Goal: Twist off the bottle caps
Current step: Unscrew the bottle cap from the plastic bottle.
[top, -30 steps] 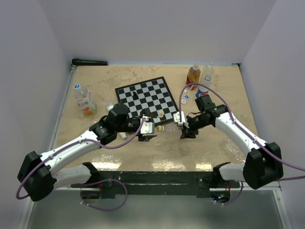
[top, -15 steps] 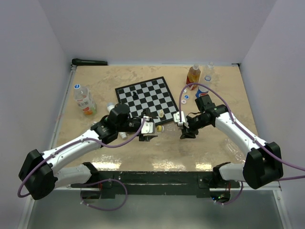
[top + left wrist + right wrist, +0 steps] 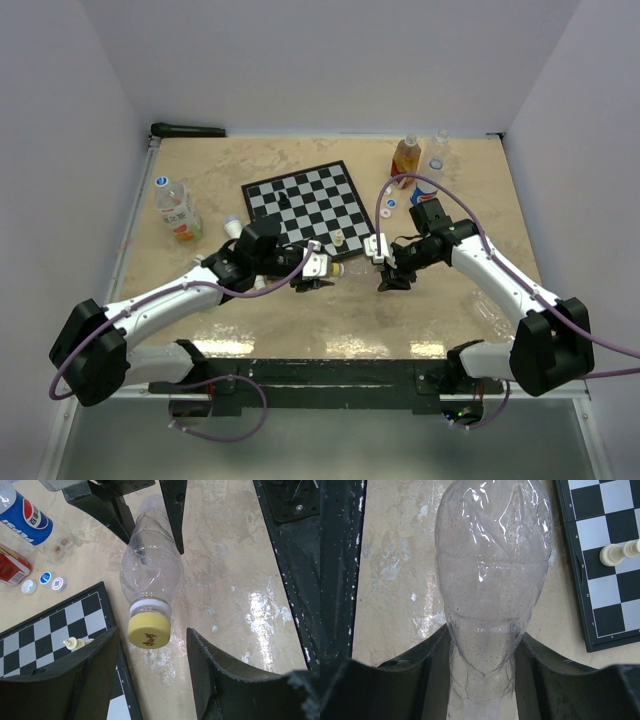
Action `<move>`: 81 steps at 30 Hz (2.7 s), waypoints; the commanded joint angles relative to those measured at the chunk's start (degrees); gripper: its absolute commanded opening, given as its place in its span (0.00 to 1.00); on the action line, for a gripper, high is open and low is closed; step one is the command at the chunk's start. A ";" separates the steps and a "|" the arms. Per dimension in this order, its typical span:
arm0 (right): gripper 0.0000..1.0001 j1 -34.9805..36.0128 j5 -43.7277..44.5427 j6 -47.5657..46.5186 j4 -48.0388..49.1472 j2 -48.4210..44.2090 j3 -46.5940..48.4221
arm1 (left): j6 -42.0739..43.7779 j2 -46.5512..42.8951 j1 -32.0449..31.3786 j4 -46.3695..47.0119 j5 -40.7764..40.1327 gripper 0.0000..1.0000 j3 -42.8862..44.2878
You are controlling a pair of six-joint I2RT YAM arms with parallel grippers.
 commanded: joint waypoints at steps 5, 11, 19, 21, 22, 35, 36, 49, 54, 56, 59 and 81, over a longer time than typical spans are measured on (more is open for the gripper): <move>0.02 0.36 -1.63 0.49 0.59 -0.04 0.07 | -2.70 0.42 -0.46 3.80 3.71 0.54 2.48; 0.02 0.36 -1.63 0.66 0.59 -0.12 0.07 | -5.42 1.13 -0.55 4.94 4.15 0.42 2.65; 0.02 0.36 -1.46 0.75 0.59 -0.38 -0.02 | -26.48 3.06 -0.29 2.06 -2.86 0.00 6.95; 0.02 0.36 -1.46 0.75 0.68 -0.30 -0.10 | -38.59 3.15 0.15 -2.24 -8.66 0.00 8.88; 0.02 0.36 -1.46 0.75 0.77 -0.39 -0.10 | -43.00 3.32 0.68 -6.52 -10.34 0.00 9.76; 0.02 0.36 -1.81 0.84 0.50 -1.09 -0.02 | -84.35 1.31 2.09 -11.31 -16.93 0.00 9.42; 0.02 0.36 -1.81 0.84 0.50 -1.18 -0.02 | -83.91 1.22 2.09 -11.84 -17.90 0.00 9.86; 0.02 0.36 -1.72 0.66 0.50 -1.53 -0.10 | -78.30 -1.68 2.09 -8.41 -22.92 0.32 5.99; 0.02 0.36 -1.63 0.75 0.50 -1.35 -0.10 | -70.66 -3.09 2.09 -13.07 -25.55 0.73 8.36; 0.02 0.36 -1.63 0.75 0.50 -1.35 -0.02 | -67.41 -4.58 2.09 -13.69 -27.13 0.82 8.37; 0.02 0.36 -1.63 0.84 0.50 -1.18 -0.02 | -61.08 -7.39 2.09 -14.12 -28.98 0.91 7.40; 0.02 0.36 -1.37 1.01 0.68 -0.39 -0.02 | -0.86 -19.71 2.00 -0.08 -13.17 0.99 -5.96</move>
